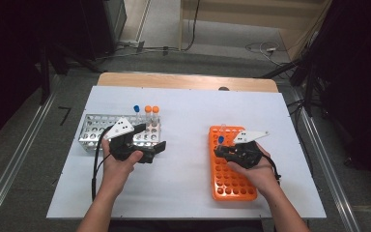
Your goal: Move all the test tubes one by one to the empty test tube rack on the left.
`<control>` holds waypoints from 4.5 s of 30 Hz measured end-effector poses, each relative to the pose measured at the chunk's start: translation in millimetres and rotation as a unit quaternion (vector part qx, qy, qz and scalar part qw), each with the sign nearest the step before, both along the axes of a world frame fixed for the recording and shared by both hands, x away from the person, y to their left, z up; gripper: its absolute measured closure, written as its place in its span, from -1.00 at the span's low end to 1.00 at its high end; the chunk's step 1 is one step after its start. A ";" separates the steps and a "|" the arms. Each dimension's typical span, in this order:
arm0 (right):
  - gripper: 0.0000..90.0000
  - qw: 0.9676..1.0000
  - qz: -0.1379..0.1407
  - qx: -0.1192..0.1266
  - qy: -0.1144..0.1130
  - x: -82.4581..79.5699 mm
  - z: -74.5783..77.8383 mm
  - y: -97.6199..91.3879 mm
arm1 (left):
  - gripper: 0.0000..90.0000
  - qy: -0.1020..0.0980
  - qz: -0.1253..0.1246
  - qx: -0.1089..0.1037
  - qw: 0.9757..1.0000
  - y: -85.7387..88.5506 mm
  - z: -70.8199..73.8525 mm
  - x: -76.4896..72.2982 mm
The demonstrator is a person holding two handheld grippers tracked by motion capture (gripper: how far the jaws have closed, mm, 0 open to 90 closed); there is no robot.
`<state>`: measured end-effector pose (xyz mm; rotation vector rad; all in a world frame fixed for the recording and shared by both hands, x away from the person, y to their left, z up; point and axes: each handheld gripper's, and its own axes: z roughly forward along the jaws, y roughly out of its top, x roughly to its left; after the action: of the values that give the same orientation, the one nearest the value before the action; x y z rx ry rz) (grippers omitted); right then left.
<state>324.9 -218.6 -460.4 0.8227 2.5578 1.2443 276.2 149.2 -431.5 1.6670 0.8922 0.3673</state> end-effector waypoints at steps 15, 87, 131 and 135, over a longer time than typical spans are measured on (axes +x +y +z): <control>0.67 0.998 -0.005 0.064 -0.017 -12.0 20.0 -5.7 | -1.00 0.006 -0.040 -0.004 0.999 -32.2 1.8 0.0; -0.20 0.993 0.077 0.090 -0.025 -40.1 27.9 22.7 | 0.71 -0.041 -0.067 0.003 0.997 -25.5 15.2 2.3; -0.67 0.995 0.007 0.096 -0.019 -25.7 17.2 -48.2 | 0.71 -0.056 0.147 0.010 0.987 86.8 15.3 59.6; -0.69 0.995 0.000 0.098 -0.017 -24.7 15.8 -52.1 | 0.71 -0.067 0.151 0.004 0.986 87.8 12.8 63.7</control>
<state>300.2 -270.7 -444.6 0.8311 2.4376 1.5145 339.9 237.0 -418.7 1.4960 1.0448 0.6832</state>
